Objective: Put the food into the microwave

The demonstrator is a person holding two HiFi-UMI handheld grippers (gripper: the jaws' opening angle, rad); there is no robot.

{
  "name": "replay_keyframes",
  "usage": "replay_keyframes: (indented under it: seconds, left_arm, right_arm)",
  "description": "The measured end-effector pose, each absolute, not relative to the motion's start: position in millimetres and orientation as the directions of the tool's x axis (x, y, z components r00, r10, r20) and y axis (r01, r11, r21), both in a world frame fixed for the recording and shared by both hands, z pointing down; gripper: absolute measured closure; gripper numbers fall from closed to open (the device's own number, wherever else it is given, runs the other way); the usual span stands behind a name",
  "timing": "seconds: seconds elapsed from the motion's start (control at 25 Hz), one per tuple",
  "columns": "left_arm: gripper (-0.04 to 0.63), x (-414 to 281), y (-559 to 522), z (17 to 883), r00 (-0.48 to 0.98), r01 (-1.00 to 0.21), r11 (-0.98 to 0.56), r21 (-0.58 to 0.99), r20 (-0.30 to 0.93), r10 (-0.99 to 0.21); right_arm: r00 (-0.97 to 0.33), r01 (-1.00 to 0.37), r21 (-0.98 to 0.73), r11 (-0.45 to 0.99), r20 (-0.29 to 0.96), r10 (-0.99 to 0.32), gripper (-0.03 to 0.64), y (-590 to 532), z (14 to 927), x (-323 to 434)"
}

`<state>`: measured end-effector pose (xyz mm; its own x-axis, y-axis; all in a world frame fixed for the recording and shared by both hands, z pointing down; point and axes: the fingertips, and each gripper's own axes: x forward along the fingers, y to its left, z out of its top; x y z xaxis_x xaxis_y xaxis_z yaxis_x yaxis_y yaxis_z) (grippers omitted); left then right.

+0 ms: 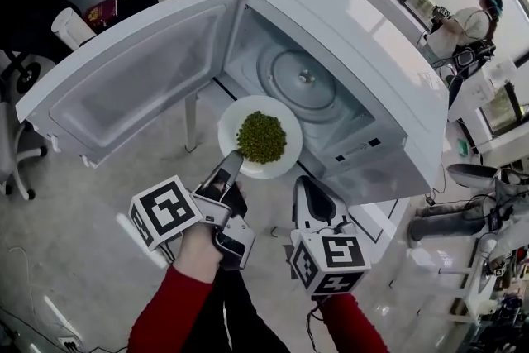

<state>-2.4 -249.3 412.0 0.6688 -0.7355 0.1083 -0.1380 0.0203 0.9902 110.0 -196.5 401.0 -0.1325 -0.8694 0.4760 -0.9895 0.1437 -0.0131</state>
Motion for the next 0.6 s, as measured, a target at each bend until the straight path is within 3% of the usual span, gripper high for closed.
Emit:
replay_keyframes:
  seconds: [0.6]
  left_arm:
    - [0.575, 37.6, -310.1, 397.9, 0.695, -0.153, -0.015, 0.988, 0.097, -0.712]
  right_arm:
    - [-0.101, -0.992, 0.012, 0.122, 0.479, -0.872, 0.603, -240.8, 402.9, 114.5]
